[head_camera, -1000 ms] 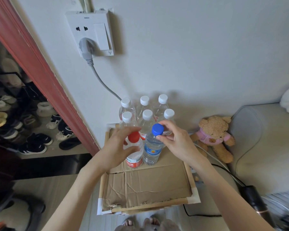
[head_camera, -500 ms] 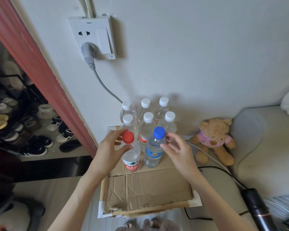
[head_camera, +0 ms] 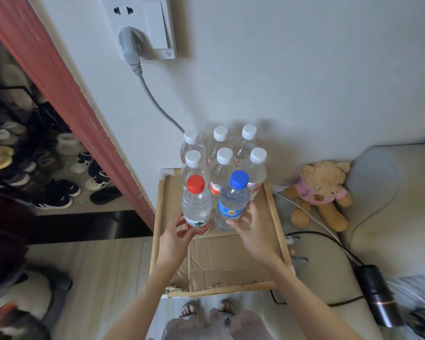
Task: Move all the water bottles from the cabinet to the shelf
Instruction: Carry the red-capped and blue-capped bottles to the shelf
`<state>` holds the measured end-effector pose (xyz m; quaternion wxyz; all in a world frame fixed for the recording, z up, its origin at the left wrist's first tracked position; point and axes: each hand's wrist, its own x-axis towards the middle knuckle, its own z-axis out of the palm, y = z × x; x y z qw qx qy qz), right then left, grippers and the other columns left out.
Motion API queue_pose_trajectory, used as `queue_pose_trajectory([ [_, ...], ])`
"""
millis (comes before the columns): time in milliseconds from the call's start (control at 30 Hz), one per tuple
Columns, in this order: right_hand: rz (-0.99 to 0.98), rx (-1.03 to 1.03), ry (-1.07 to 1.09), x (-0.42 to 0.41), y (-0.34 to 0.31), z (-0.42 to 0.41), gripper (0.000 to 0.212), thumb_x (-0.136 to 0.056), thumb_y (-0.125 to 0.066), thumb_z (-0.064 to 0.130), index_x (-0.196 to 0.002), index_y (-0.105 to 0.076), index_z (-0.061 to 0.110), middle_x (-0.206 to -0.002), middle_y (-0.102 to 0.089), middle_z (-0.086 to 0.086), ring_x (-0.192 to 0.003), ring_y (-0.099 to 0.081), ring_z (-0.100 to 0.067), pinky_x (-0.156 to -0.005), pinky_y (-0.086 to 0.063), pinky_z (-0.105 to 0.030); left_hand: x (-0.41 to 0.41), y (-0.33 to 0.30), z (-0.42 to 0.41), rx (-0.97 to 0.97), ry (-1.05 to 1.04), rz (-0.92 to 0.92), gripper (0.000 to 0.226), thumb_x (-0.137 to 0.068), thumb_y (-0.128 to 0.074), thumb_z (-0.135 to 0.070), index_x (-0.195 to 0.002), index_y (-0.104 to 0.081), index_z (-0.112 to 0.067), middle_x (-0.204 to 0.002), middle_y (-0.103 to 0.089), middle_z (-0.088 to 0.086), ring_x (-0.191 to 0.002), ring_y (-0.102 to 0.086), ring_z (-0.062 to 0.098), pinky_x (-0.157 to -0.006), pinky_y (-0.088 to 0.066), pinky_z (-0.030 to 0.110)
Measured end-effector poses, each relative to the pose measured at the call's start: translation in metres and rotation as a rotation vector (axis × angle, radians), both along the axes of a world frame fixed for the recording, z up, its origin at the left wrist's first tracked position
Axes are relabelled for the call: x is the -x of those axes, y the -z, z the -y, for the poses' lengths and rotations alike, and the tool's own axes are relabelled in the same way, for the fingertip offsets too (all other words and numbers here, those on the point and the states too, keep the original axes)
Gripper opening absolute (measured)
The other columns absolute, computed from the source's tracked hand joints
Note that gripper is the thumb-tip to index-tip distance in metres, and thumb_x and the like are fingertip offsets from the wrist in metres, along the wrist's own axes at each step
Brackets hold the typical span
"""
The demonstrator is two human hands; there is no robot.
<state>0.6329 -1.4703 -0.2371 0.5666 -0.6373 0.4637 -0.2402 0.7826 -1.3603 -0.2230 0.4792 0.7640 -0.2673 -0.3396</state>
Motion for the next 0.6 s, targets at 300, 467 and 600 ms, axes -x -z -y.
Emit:
queue_pose_trajectory([
  [300,0.024,-0.018,-0.082,-0.0009,-0.0031,0.0053,0.058,-0.08,-0.067,0.012,-0.115,-0.038,0.048,-0.125,-0.052,0.017,-0.116,-0.049,-0.001,-0.094,-0.038,-0.02,0.0019,-0.0055,0.0044,0.006,0.008,0.033,0.042,-0.08,-0.066,-0.016,-0.119,-0.051,-0.019,-0.104,-0.06,-0.006,-0.083,-0.06,0.005,-0.06,-0.038,-0.002],
  [467,0.031,-0.024,-0.074,-0.0003,-0.0027,0.0068,0.057,-0.079,-0.068,0.012,-0.115,-0.038,0.044,-0.12,-0.054,0.02,-0.115,-0.051,-0.002,-0.092,-0.041,-0.02,-0.001,-0.0033,0.0063,-0.005,0.018,0.024,0.041,-0.081,-0.065,-0.015,-0.119,-0.051,-0.021,-0.103,-0.06,-0.009,-0.095,-0.059,0.013,-0.063,-0.042,0.003],
  [600,0.018,-0.024,-0.063,-0.0001,0.0002,0.0045,0.051,-0.079,-0.069,0.019,-0.115,-0.04,0.041,-0.128,-0.051,0.014,-0.121,-0.047,-0.007,-0.1,-0.039,-0.031,-0.0014,-0.0013,0.006,-0.012,0.029,0.038,0.04,-0.082,-0.063,-0.014,-0.12,-0.051,-0.021,-0.106,-0.061,-0.007,-0.097,-0.059,0.014,-0.064,-0.04,-0.001],
])
